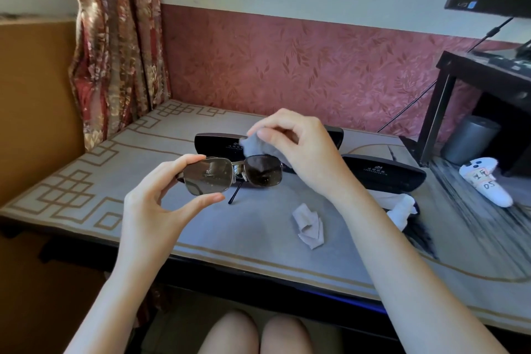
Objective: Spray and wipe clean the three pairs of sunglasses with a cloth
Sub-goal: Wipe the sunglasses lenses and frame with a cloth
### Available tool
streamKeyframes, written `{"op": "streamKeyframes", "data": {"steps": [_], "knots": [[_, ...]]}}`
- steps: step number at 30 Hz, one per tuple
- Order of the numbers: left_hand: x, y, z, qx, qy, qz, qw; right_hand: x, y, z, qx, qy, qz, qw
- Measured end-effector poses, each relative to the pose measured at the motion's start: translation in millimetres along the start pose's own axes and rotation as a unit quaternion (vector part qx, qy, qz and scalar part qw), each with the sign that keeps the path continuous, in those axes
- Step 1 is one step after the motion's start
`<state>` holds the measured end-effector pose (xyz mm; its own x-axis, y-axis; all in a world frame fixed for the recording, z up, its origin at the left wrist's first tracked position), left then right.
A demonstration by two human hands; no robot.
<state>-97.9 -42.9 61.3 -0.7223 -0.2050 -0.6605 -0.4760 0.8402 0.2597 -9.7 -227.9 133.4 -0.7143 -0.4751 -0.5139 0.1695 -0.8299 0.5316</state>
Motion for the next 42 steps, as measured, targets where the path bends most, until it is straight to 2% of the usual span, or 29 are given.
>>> {"op": "streamKeyframes", "data": {"steps": [3, 7, 13, 20, 23, 25, 27, 30, 32, 38, 42], "knots": [[0, 1, 2, 0.004, 0.001, -0.005, 1.000, 15, 1, 3, -0.010, 0.009, 0.055, 0.998], [1, -2, 0, 0.004, -0.004, 0.002, 1.000, 32, 6, 0, -0.020, 0.014, 0.082, 0.996], [2, -5, -1, -0.005, -0.015, 0.011, 1.000, 46, 8, -2, -0.021, 0.034, 0.070, 0.997], [3, -7, -1, -0.023, -0.020, 0.018, 0.999, 57, 0, -9, 0.042, 0.064, 0.079, 0.994], [3, -7, -1, -0.031, -0.024, 0.020, 0.999, 59, 2, -8, 0.008, 0.045, 0.105, 0.993], [2, -6, -1, -0.028, -0.027, 0.023, 0.999, 54, 9, -7, 0.012, 0.049, 0.076, 0.996], [2, -6, -1, -0.020, -0.030, 0.035, 0.999, 46, 16, -8, 0.022, 0.020, 0.064, 0.998], [1, -7, -1, -0.013, -0.039, 0.048, 0.998, 33, 13, -14, 0.020, -0.098, 0.197, 0.975], [2, -7, -1, -0.017, -0.036, 0.045, 0.998, 28, 5, -18, 0.034, -0.136, 0.260, 0.955], [3, -5, 1, -0.010, -0.034, 0.052, 0.998, 24, -2, -24, -0.004, -0.159, 0.265, 0.951], [1, -4, 1, -0.013, -0.043, 0.053, 0.998, 24, -1, -23, -0.029, -0.141, 0.253, 0.957]]}}
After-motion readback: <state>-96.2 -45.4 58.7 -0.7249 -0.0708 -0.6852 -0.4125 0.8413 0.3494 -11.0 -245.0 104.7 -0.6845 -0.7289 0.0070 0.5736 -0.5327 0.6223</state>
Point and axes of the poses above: each hand's wrist, its own x-axis away from the middle knuckle, its own y-axis out of the back of the hand, z = x × y, the point moved 3 cm from there along -x, towards the middle knuckle, and after that the axes turned 1 degree about z, right-handed, at the moved point
